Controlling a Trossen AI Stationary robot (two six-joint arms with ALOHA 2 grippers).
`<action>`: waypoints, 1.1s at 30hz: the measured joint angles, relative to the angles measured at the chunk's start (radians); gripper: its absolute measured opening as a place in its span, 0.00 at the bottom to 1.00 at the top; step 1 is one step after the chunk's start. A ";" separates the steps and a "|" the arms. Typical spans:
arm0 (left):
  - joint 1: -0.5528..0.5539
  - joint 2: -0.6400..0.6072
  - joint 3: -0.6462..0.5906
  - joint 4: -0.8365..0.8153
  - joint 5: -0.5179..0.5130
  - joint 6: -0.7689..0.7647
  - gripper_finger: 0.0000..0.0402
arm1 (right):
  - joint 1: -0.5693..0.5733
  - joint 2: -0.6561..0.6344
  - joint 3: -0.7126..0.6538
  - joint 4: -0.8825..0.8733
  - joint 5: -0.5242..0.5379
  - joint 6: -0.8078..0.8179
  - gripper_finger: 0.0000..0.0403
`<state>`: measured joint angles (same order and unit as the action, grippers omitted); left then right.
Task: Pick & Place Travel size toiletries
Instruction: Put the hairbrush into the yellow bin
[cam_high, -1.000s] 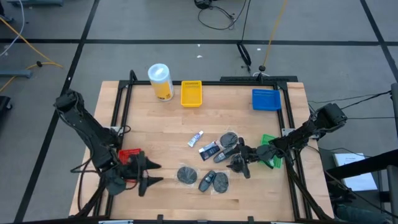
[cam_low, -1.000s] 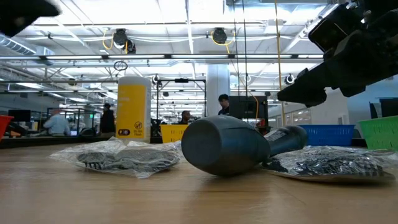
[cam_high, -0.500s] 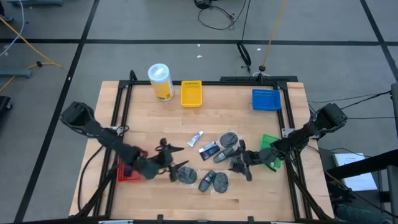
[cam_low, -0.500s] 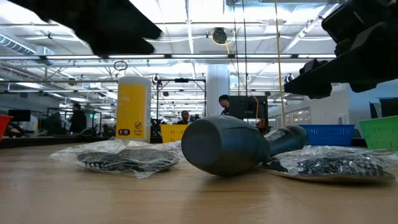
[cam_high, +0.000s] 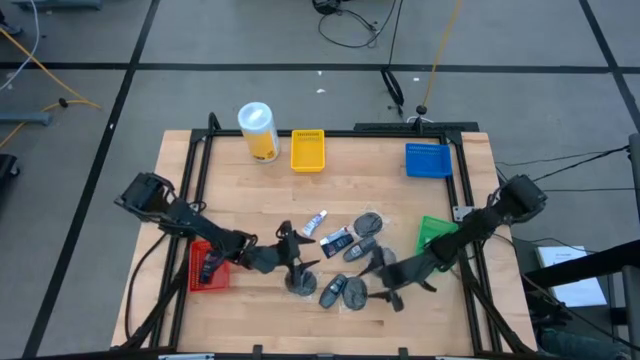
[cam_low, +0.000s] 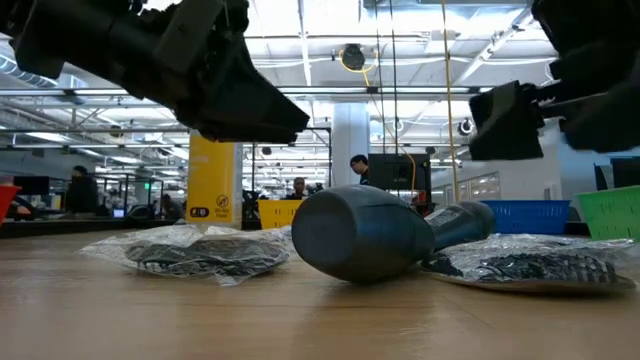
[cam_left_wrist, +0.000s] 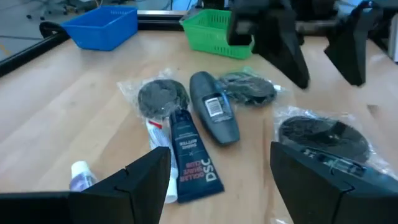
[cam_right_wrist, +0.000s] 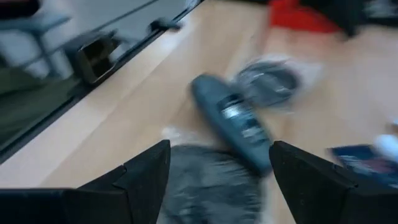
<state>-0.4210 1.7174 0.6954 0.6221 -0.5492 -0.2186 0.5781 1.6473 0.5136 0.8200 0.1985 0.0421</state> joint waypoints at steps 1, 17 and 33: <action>0.000 -0.001 0.000 -0.001 0.000 -0.002 0.67 | 0.000 0.017 0.026 -0.021 -0.043 -0.016 0.66; -0.008 -0.002 0.000 -0.015 0.003 -0.027 0.67 | 0.123 0.067 0.211 -0.399 0.088 -0.178 0.66; -0.009 -0.002 0.000 0.033 0.059 -0.009 0.67 | 0.056 0.180 0.209 -0.300 0.071 -0.265 0.30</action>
<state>-0.4295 1.7157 0.6956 0.6552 -0.4904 -0.2272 0.6338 1.8275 0.7231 0.5201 0.2696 -0.2226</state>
